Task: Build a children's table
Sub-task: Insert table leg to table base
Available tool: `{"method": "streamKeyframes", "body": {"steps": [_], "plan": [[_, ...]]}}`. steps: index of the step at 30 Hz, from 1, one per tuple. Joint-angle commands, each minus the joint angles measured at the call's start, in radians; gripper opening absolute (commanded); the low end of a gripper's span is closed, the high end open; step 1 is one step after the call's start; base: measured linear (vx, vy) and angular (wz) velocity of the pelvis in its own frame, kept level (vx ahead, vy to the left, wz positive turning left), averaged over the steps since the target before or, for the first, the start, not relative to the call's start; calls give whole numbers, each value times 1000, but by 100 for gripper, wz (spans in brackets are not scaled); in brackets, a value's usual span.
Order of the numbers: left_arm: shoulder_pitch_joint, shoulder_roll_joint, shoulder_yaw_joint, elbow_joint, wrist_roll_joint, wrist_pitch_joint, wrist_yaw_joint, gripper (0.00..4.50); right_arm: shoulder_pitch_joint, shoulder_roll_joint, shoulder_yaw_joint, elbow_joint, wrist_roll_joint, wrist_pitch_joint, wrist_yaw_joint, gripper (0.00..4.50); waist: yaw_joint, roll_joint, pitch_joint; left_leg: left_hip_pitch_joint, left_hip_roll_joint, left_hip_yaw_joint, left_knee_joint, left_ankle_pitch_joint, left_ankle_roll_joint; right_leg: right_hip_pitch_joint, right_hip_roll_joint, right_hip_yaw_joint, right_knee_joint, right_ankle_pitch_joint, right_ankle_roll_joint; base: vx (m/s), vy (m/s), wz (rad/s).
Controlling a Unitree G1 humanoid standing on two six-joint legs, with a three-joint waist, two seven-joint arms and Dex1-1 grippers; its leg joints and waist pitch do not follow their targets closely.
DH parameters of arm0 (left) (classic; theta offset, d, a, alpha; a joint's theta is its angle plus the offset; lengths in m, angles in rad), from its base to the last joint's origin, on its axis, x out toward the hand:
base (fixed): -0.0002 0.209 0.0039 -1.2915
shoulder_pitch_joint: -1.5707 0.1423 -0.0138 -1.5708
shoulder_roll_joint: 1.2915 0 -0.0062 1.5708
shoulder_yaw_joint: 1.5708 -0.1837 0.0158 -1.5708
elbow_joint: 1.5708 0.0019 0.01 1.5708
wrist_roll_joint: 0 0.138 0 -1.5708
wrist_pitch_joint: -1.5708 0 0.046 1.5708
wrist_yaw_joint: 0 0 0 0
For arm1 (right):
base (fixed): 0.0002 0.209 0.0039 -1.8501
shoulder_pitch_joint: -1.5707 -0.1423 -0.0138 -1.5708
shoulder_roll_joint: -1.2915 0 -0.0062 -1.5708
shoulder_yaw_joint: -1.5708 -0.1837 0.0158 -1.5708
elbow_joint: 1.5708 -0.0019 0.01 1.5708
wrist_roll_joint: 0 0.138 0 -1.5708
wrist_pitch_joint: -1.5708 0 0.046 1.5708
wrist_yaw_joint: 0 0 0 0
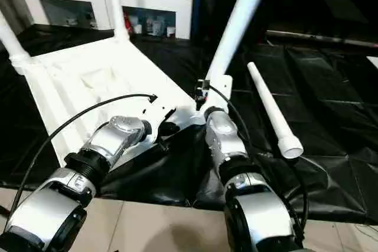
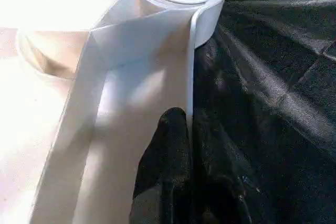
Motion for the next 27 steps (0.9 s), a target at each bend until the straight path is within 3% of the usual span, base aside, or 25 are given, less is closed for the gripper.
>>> {"method": "streamKeyframes", "body": {"steps": [1,3,4,6,8,10,11,12,13,14,15,16,18,19,21,24,27], "plan": [[-12,35,-8,-33,29,-32,-19,0,71,-2,26,137,-28,127,24,188,-2,8,-29,-6,42,-14,-88,-370,6,15,-64,45,-110,-452,-107,0,0,0],[12,72,-45,-96,39,-37,-110,0,46,-23,67,134,-61,149,139,188,-5,1,-33,-14,44,-11,-88,-329,16,22,-64,46,-106,-405,-117,0,0,0],[12,72,-45,-96,39,-37,-110,0,46,-23,67,134,-61,149,139,188,-5,5,-34,-18,46,-13,-88,-313,15,24,-65,46,-101,-379,-125,0,0,0],[41,125,-70,-174,34,-31,-203,0,28,-59,124,116,-90,178,326,188,-6,7,-35,-17,50,-9,-85,-281,19,25,-65,45,-95,-312,-154,0,0,0],[70,177,-85,-246,23,-40,-288,0,14,-92,165,103,-108,201,493,188,-15,7,-37,-25,53,-6,-81,-255,38,32,-65,44,-87,-247,-192,30,-16,0],[96,219,-92,-304,-8,-91,-385,0,4,-119,189,99,-122,205,613,187,-19,9,-41,-18,56,1,-75,-208,42,30,-63,45,-79,-171,-227,63,-33,0],[114,248,-90,-343,-32,-116,-438,0,6,-137,203,93,-125,202,688,187,-23,8,-44,-26,55,4,-70,-144,46,39,-60,45,-68,-83,-249,71,-26,-4],[140,282,-84,-390,-72,-139,-515,0,13,-159,222,82,-131,186,772,187,-21,11,-46,-24,56,3,-68,-114,47,41,-60,43,-61,-33,-260,71,-26,-4],[155,314,-78,-420,-88,-136,-553,0,25,-179,236,66,-132,167,846,187,-25,4,-48,-28,55,7,-62,-75,65,47,-58,43,-51,54,-277,77,-11,-5],[166,338,-73,-437,-94,-142,-574,0,35,-193,244,54,-133,155,898,187,-24,6,-52,-22,54,11,-54,-28,82,45,-52,42,-43,150,-294,81,5,-1],[170,353,-64,-440,-93,-159,-580,0,47,-204,246,39,-127,138,934,187,-26,1,-53,-16,53,15,-50,15,104,44,-46,40,-36,228,-314,81,5,-1],[173,362,-60,-445,-92,-167,-578,0,53,-212,245,29,-122,132,960,187,-21,2,-53,-10,53,18,-47,45,123,43,-45,40,-32,268,-327,68,12,4],[188,379,-21,-456,-134,-172,-610,0,81,-228,243,-5,-99,134,1032,187,-18,3,-55,-8,55,20,-45,59,134,45,-46,40,-29,283,-335,0,0,0],[192,387,-7,-457,-146,-173,-621,0,96,-234,247,-20,-96,128,1060,187,-13,-4,-54,-11,58,21,-43,75,149,48,-47,39,-26,297,-338,0,0,0],[198,396,5,-457,-161,-181,-641,0,110,-240,252,-33,-94,123,1091,187,-8,-1,-53,-6,62,22,-45,47,143,44,-48,37,-31,234,-332,0,0,0],[213,424,19,-460,-193,-191,-687,0,149,-249,262,-78,-87,123,1177,187,-3,-1,-48,-4,66,24,-51,-17,112,41,-50,38,-38,139,-319,0,0,0],[220,439,20,-463,-210,-186,-730,0,165,-251,264,-102,-84,133,1207,187,1,1,-42,2,67,27,-60,-102,56,37,-51,42,-46,31,-296,0,0,0]]}}
